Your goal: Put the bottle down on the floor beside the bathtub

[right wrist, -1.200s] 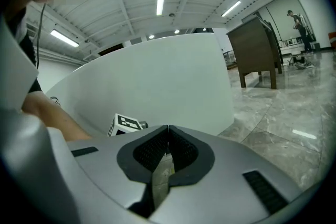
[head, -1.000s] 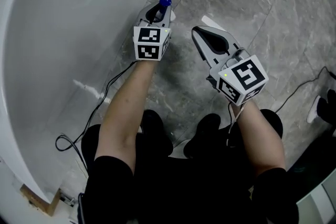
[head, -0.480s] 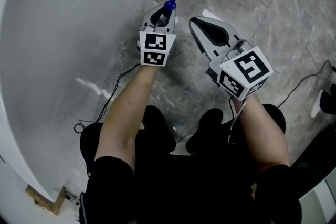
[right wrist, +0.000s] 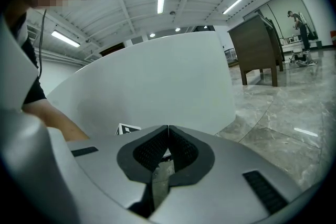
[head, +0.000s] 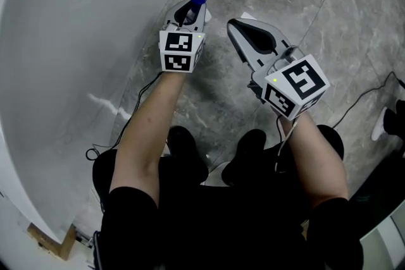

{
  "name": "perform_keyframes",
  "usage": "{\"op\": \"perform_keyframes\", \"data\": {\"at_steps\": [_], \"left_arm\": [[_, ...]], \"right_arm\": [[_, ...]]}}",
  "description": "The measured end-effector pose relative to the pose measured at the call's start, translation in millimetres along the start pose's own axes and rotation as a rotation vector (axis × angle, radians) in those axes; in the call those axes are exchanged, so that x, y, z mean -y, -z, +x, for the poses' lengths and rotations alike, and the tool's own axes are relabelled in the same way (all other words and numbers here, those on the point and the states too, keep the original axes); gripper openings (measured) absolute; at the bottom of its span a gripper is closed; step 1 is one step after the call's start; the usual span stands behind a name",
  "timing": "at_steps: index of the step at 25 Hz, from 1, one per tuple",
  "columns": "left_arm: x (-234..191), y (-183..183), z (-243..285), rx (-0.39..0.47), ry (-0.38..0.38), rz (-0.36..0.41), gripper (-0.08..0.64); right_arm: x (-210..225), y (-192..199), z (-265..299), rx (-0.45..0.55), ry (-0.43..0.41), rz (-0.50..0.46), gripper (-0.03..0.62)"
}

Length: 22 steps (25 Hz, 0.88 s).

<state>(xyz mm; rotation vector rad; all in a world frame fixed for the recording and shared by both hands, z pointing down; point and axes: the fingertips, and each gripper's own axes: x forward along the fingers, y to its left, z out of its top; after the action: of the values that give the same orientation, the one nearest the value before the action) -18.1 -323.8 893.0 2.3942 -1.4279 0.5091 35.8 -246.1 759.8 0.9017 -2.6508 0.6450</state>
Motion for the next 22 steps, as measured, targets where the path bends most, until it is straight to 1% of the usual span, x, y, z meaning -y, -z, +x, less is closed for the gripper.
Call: {"op": "perform_keyframes", "data": {"at_steps": [3,6,8,11,14,18,22], "left_arm": [[-5.1,6.7,5.7,-0.01,-0.005,-0.002,0.083],[-4.7,3.9,0.3,-0.009,-0.014,-0.013,0.083],[-2.5,1.3,-2.8,-0.001,-0.01,-0.033,0.083],[-3.0,-1.5,-5.9,0.019,-0.013,-0.054,0.084],[-3.8,-7.1,-3.9,0.051,-0.017,-0.072,0.083],[4.4,-6.6,1.0,0.052,0.0,-0.046,0.084],[7.2,-2.7,-1.3,0.054,0.009,-0.041,0.084]], "right_arm": [[4.2,4.8,2.1,-0.009,-0.001,0.0,0.029],[4.4,3.2,-4.1,0.001,0.003,-0.001,0.029],[6.1,0.3,-5.5,0.011,0.008,0.009,0.029],[2.8,-4.6,-3.6,0.022,-0.006,0.013,0.029],[2.1,1.2,-1.4,0.009,-0.018,0.004,0.029],[6.0,16.3,1.8,-0.031,-0.019,-0.006,0.029],[7.3,16.3,4.4,-0.03,-0.027,-0.003,0.029]]}}
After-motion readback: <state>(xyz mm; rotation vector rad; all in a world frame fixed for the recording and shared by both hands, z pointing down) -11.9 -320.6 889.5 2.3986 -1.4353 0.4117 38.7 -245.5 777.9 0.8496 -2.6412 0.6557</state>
